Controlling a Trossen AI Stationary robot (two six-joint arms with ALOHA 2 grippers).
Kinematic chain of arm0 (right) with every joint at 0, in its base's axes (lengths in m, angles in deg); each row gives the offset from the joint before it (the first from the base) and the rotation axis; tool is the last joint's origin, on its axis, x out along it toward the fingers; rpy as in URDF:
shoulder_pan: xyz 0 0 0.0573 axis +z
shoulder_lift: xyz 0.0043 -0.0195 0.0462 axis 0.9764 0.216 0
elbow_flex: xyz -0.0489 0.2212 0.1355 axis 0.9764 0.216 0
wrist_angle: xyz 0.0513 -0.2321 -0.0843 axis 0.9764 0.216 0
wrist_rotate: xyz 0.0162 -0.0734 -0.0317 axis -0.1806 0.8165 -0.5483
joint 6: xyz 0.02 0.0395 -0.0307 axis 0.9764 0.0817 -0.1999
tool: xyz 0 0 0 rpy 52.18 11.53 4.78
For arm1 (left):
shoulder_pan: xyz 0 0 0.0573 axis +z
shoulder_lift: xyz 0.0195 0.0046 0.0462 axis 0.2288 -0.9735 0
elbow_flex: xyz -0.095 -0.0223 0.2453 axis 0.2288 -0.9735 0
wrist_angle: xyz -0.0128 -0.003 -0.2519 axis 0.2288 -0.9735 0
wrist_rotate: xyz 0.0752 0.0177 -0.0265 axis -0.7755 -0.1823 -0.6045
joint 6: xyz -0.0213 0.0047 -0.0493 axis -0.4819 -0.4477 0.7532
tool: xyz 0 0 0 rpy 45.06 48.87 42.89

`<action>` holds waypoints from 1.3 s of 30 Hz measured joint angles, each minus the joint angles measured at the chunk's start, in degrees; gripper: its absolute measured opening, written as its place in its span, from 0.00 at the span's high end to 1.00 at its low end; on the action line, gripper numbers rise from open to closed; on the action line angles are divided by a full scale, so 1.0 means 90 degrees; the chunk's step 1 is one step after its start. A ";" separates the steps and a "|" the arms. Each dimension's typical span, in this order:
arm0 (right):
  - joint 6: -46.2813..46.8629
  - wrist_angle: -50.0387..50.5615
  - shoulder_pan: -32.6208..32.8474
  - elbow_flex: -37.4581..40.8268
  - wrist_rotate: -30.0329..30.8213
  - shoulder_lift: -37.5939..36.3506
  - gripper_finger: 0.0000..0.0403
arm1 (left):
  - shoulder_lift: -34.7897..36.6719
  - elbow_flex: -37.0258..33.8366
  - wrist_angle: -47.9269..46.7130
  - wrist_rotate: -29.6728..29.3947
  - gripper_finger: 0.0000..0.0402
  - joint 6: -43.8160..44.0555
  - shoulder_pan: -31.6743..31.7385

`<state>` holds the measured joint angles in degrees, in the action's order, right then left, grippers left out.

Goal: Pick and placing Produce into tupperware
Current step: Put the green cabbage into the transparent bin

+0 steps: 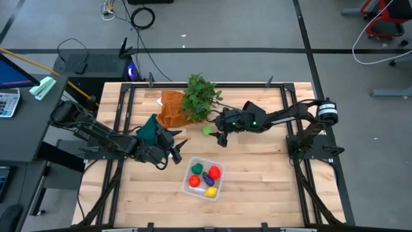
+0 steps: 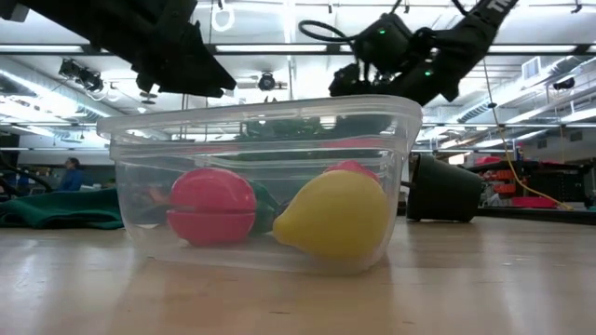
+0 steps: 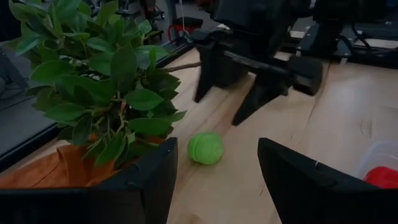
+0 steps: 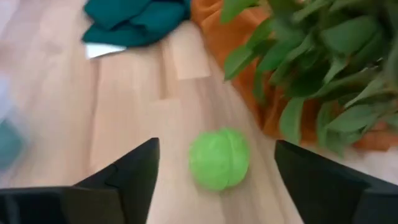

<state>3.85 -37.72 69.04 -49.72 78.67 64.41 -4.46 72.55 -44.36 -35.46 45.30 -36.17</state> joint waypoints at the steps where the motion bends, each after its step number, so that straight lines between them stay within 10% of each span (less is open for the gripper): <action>1: -0.0001 -0.0048 0.0001 -0.0064 0.0047 0.0053 0.27 | -0.0002 0.0000 -0.0006 0.0000 0.43 -0.0004 0.0000; 39: 0.0538 -0.0453 0.0000 -0.0217 0.0243 0.0896 0.12 | -0.0005 0.0000 -0.0038 0.0005 0.42 -0.0014 0.0044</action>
<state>8.69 -41.80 69.04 -51.67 80.86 72.48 -4.50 72.55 -44.70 -35.42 45.17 -35.77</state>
